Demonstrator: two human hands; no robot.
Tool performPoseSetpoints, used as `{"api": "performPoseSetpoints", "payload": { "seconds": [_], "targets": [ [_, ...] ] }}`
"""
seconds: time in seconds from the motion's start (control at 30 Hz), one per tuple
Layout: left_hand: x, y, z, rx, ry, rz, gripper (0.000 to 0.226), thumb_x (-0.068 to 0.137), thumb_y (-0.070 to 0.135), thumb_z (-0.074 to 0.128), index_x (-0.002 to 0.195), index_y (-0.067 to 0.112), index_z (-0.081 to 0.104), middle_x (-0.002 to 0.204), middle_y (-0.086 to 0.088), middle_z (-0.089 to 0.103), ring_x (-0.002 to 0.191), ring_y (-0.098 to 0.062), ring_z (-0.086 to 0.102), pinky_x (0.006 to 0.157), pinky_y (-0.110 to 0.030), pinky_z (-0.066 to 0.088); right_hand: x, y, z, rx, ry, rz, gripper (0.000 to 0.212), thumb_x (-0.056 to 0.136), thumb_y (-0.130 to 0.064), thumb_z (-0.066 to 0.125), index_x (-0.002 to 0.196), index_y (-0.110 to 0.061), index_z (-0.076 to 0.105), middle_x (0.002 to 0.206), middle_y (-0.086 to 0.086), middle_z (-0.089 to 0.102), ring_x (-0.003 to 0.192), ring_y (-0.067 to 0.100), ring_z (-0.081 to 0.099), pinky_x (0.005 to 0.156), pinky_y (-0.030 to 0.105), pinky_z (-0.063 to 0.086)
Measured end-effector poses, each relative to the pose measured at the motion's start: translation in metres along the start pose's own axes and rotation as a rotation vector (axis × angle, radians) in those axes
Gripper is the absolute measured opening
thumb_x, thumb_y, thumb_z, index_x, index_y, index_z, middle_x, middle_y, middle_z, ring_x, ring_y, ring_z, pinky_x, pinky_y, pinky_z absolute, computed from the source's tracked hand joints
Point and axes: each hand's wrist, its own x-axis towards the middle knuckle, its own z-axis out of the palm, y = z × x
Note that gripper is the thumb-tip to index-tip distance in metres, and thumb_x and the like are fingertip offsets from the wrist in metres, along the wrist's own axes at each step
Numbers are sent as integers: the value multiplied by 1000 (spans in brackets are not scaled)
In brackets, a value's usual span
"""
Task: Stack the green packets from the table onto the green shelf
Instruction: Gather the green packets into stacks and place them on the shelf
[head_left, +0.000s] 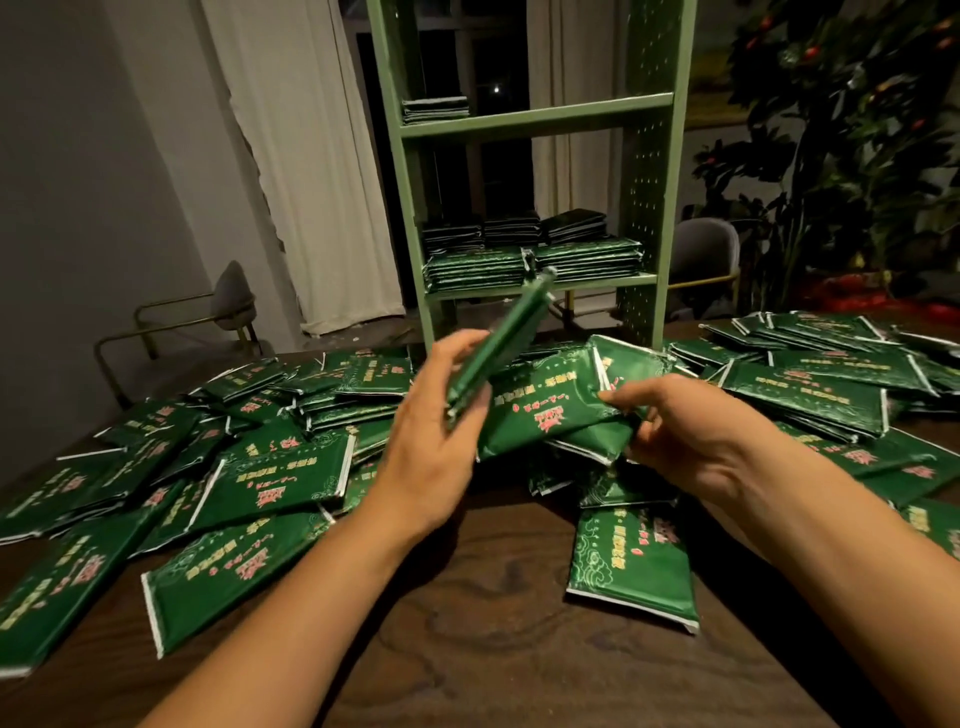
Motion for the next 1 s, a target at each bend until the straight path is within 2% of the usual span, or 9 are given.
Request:
{"api": "performPoseSetpoints", "payload": {
  "seconds": [0.1,0.2,0.4,0.5,0.6,0.67,0.77,0.87,1.0],
  "targets": [
    [-7,2,9,38,-203,8,48,98,16,50,136,43,42,128,18,59,115,-1,57,93,-22,45,2,-1,-2,127,-38,40,22,89,7,55,111,6,55,112,25,66,85,30,75,68,35,64],
    [-8,1,11,59,-278,-6,64,89,4,49,142,39,40,137,11,56,123,-8,55,104,-35,45,0,-3,-2,165,-20,41,7,93,7,51,93,1,55,95,20,65,70,24,74,63,31,63],
    [-11,3,11,179,-355,16,93,76,-3,65,146,46,27,143,19,41,120,-5,51,97,-23,47,-3,-2,-2,179,-5,38,9,94,7,49,92,1,55,92,19,63,62,22,72,51,26,59],
    [-11,-1,14,231,-249,118,74,90,9,69,145,42,33,142,18,45,119,-2,52,97,-14,43,-2,-1,0,155,-35,40,9,94,5,51,101,4,57,104,21,64,75,25,73,56,27,60],
    [-8,1,15,49,-72,-57,36,100,17,61,121,44,52,118,16,63,102,3,59,85,-14,45,-2,1,3,105,-4,-23,11,96,-2,54,106,1,57,112,20,63,93,27,70,61,31,62],
    [-5,4,13,-109,88,-229,22,100,22,60,104,44,57,102,19,67,94,8,62,85,-18,47,-4,2,7,19,36,-88,10,99,-7,55,106,-2,58,106,16,66,89,25,70,60,32,61],
    [-2,0,10,-126,167,-269,17,100,27,62,102,44,60,100,25,69,100,10,63,91,-22,48,-8,5,12,-138,66,-156,10,98,-7,59,107,-3,60,97,14,72,74,20,72,49,26,56],
    [-4,2,13,-153,24,-185,21,93,45,62,113,44,61,112,17,70,110,-2,65,98,-34,52,-10,12,18,-145,52,-192,13,95,1,60,108,-1,59,99,16,72,69,18,73,49,25,55],
    [-11,12,22,-63,-329,-108,74,73,55,81,135,47,41,128,16,61,120,-2,59,104,-30,47,-10,19,23,-95,-71,-170,14,99,-1,52,108,3,62,89,17,73,64,20,69,60,27,60]
  ]
}}
